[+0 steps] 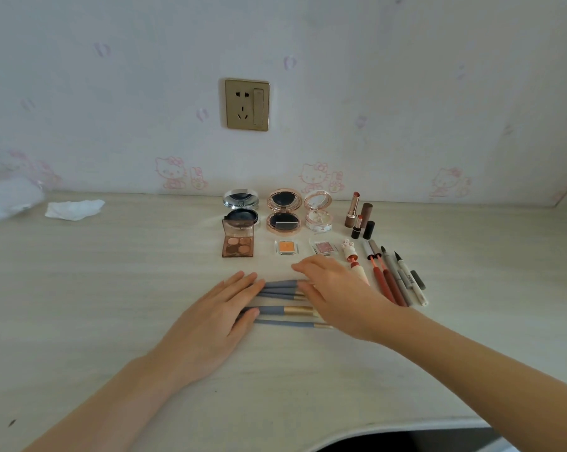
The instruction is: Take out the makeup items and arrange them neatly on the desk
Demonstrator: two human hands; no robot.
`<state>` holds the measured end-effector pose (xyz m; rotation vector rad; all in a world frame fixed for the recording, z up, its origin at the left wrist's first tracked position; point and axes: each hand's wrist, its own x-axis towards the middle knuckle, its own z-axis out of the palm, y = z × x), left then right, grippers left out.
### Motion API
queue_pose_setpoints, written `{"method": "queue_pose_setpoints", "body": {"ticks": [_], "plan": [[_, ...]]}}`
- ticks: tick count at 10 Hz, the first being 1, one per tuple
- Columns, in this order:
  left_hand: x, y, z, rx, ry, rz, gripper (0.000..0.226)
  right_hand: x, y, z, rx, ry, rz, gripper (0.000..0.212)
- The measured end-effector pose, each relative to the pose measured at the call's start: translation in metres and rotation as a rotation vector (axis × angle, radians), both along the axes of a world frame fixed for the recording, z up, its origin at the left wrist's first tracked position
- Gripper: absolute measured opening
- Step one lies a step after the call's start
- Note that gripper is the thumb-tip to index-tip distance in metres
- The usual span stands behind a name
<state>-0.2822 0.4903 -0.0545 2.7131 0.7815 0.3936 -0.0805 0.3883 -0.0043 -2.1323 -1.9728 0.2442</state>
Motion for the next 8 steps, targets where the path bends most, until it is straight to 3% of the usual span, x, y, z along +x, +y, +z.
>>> {"method": "queue_pose_setpoints", "body": {"ticks": [2,3,4,5,8], "plan": [[0.003,-0.003,0.002,-0.079,-0.005,-0.067,0.054,-0.010,-0.029,-0.014,-0.068,-0.092,-0.001,0.056],[0.004,-0.001,0.001,-0.043,0.042,-0.094,0.069,-0.008,-0.028,-0.023,-0.048,-0.099,0.011,0.056],[0.004,0.002,-0.002,0.014,0.030,-0.094,0.090,-0.005,-0.022,-0.031,0.003,-0.118,0.034,0.071],[0.003,0.002,-0.005,0.048,0.013,-0.080,0.097,0.001,-0.015,-0.040,0.046,-0.139,0.051,0.088],[0.003,0.000,-0.001,0.018,0.047,-0.008,0.099,-0.003,-0.022,-0.030,0.068,-0.044,-0.001,0.069]]}}
